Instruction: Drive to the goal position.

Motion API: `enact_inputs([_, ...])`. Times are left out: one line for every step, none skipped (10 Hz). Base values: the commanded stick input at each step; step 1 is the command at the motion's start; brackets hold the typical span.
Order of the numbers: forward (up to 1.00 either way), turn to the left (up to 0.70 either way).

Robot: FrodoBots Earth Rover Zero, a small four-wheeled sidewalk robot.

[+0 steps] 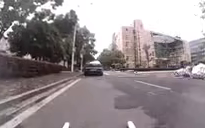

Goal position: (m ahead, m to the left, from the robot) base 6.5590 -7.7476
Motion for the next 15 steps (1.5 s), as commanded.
enact_inputs([0.45,0.00])
enact_inputs([0.45,0.00])
enact_inputs([0.45,0.00])
enact_inputs([0.45,0.00])
enact_inputs([0.45,0.00])
enact_inputs([0.45,0.00])
enact_inputs([0.45,-0.09])
enact_inputs([0.45,-0.02])
enact_inputs([0.45,0.00])
enact_inputs([0.45,0.00])
enact_inputs([0.45,0.00])
enact_inputs([0.45,0.00])
enact_inputs([0.45,0.00])
enact_inputs([0.45,0.00])
enact_inputs([0.45,0.00])
